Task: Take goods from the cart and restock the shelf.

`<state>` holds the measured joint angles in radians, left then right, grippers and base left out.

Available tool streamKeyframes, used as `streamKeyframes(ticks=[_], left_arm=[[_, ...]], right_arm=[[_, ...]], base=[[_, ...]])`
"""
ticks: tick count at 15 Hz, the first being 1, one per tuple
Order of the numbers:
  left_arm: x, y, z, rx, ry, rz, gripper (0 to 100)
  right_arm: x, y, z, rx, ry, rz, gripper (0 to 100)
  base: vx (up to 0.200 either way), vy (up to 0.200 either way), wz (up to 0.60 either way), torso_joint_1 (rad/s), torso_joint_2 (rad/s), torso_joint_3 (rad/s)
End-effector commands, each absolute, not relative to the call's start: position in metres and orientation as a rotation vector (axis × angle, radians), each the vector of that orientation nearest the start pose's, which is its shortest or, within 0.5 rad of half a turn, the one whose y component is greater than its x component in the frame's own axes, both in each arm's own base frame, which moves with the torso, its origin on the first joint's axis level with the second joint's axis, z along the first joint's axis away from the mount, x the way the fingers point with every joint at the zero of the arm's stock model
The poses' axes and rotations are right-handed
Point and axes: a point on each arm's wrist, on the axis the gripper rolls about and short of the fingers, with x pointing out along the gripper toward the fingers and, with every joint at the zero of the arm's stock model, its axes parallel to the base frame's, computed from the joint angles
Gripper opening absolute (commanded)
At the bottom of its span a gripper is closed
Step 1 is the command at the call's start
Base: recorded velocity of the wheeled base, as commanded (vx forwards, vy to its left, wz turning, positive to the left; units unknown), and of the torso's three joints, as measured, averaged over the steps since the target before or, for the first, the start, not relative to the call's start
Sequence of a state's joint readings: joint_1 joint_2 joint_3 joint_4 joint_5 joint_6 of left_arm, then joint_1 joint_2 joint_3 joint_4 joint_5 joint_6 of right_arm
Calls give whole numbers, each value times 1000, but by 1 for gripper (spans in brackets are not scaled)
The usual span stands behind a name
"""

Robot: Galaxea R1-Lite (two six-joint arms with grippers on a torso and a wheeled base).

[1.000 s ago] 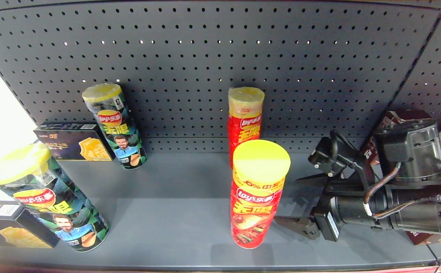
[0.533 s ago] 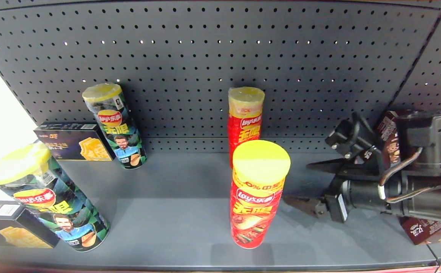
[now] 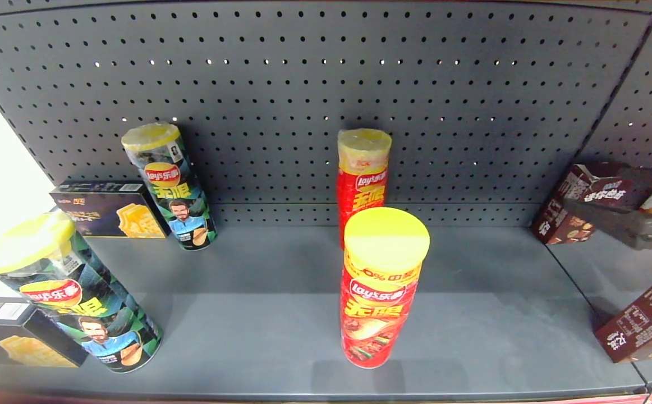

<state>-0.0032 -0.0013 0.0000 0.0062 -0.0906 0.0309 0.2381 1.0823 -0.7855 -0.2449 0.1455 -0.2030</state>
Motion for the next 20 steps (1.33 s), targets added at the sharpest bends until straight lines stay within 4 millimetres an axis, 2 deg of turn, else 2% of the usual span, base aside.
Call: streamKeyframes(ticks=[1, 2, 3, 7, 9, 12, 15, 16, 17, 18, 20], left_arm=[[-23, -2, 75, 30, 5, -94, 100], [-23, -2, 75, 30, 5, -94, 100], [-23, -2, 75, 30, 3, -94, 100], [-23, -2, 75, 31, 2, -92, 100], [-23, -2, 75, 35, 1, -94, 100], [-23, -2, 75, 35, 1, -92, 100], [-23, -2, 75, 34, 2, -92, 100], [-23, -2, 75, 34, 1, -94, 100], [-23, -2, 75, 34, 1, -94, 100], [-23, -2, 75, 34, 2, -92, 100], [-23, -2, 75, 34, 2, -91, 100]], right_arm=[[66, 6, 265, -201, -117, 167, 100], [39, 3, 246, -197, -145, 109, 100], [21, 2, 229, -198, -148, 94, 100], [-27, 2, 175, -185, -99, 56, 100], [-38, 3, 130, -116, -77, 25, 100], [-23, -2, 82, -33, -50, -124, 100], [-23, -1, 82, 24, -55, -73, 100], [-23, 2, 82, 34, -57, 67, 100], [-23, 3, 82, 23, -55, 128, 100], [-23, 4, 82, 9, -51, 151, 100], [-21, 3, 82, 40, -22, 71, 100]], base=[[0, 0, 0, 0, 0, 0], [0, 0, 0, 0, 0, 0], [0, 0, 0, 0, 0, 0], [0, 0, 0, 0, 0, 0], [0, 0, 0, 0, 0, 0], [0, 0, 0, 0, 0, 0], [0, 0, 0, 0, 0, 0], [0, 0, 0, 0, 0, 0], [0, 0, 0, 0, 0, 0], [0, 0, 0, 0, 0, 0], [0, 0, 0, 0, 0, 0]])
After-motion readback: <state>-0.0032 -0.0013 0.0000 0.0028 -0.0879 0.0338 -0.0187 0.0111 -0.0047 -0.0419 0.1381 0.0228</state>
